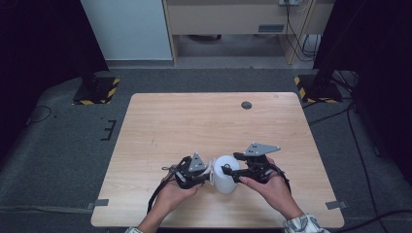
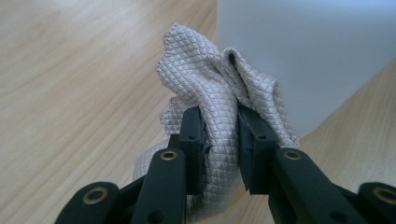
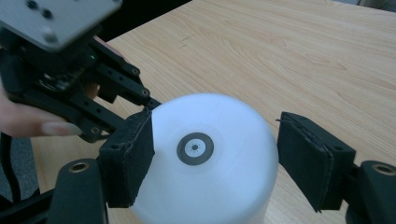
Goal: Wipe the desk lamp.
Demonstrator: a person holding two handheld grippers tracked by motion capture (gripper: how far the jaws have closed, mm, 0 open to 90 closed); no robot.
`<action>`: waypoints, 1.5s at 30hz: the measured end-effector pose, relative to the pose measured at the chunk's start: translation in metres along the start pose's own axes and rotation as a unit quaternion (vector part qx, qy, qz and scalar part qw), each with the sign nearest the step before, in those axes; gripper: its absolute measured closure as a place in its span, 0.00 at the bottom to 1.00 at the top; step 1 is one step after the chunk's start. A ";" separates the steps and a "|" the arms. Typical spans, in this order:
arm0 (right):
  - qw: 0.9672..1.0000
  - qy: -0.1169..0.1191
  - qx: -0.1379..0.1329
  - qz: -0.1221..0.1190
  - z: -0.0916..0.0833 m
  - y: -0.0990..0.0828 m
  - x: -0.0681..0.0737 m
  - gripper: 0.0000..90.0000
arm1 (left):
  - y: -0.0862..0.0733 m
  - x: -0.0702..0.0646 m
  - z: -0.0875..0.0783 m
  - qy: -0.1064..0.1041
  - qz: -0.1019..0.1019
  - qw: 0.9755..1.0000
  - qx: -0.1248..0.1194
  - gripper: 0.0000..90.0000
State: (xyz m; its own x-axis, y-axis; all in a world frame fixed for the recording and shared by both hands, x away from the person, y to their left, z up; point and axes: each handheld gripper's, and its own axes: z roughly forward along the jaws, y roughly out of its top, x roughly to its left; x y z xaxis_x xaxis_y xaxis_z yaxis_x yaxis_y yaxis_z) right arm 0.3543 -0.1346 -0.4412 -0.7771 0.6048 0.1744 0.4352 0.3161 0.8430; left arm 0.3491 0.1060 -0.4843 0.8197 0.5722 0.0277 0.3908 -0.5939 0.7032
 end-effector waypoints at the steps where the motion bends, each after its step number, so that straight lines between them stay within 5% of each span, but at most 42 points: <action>1: 1.000 0.000 0.000 0.000 0.000 0.000 0.000 0.31 | -0.002 0.000 0.003 0.000 0.001 1.000 0.005 0.81; 12: 1.000 0.000 -0.002 0.000 -0.001 -0.001 -0.001 0.31 | -0.008 0.000 0.015 -0.004 0.004 1.000 0.022 0.81; 17: 1.000 0.001 -0.003 -0.001 -0.001 -0.001 0.000 0.31 | 0.000 0.003 -0.004 -0.014 -0.016 1.000 -0.020 0.81; 21: 1.000 0.004 -0.002 0.000 0.000 -0.001 0.000 0.31 | 0.011 0.002 -0.025 -0.012 -0.012 0.999 -0.049 0.81; 25: 1.000 0.003 -0.003 0.001 0.001 -0.001 0.000 0.31 | 0.019 -0.001 -0.033 -0.003 0.005 0.999 -0.048 0.81; 45: 1.000 0.008 -0.005 -0.004 0.002 -0.001 0.001 0.31 | -0.004 0.000 0.008 0.000 -0.005 1.000 0.003 0.81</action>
State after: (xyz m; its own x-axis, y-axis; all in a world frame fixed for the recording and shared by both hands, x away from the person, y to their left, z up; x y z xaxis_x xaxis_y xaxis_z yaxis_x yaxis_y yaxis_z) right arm 0.3538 -0.1326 -0.4425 -0.7874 0.5910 0.1753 0.4247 0.3140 0.8492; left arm 0.3514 0.1040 -0.4924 0.8158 0.5780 0.0210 0.4014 -0.5919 0.6989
